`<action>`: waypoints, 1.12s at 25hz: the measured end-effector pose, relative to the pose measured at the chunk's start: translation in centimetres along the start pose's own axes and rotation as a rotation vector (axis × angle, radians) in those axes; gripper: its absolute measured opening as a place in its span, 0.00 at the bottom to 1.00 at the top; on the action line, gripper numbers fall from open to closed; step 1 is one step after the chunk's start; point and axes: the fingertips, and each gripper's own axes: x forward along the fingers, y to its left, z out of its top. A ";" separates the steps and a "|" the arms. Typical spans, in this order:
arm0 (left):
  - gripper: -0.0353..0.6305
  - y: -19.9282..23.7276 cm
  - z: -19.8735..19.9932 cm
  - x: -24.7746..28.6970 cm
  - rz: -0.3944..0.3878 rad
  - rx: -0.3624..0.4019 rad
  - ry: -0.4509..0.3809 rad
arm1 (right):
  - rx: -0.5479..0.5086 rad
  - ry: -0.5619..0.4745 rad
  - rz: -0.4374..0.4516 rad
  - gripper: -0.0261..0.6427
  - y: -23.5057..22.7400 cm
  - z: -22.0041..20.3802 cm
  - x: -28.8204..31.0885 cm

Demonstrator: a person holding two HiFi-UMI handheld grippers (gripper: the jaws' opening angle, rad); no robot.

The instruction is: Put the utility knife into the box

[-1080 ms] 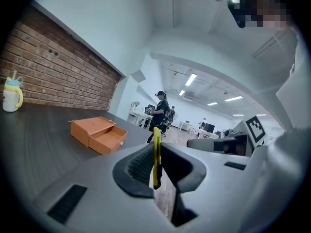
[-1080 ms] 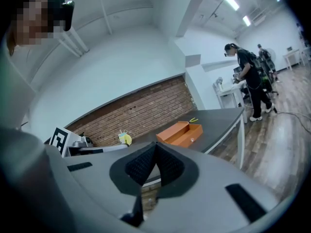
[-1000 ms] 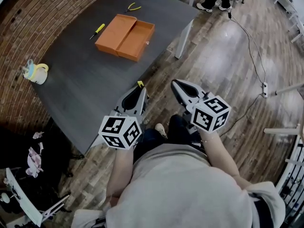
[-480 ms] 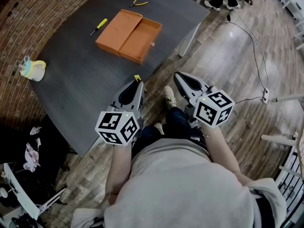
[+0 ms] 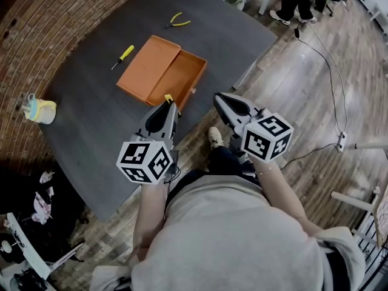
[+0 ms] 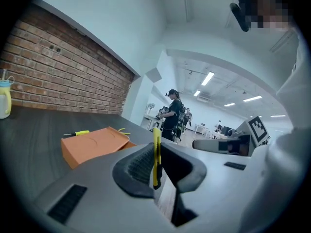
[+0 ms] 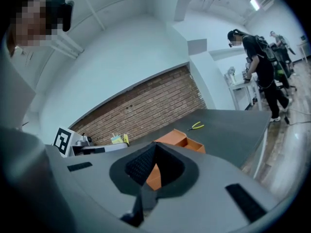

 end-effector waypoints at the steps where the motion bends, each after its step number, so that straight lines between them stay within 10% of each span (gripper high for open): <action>1: 0.14 0.2 0.6 1.1 0.010 0.002 -0.005 | -0.005 0.004 0.013 0.05 -0.7 0.8 0.5; 28: 0.14 5.3 3.6 10.8 0.298 0.012 0.010 | -0.006 0.191 0.298 0.05 -8.6 5.3 10.3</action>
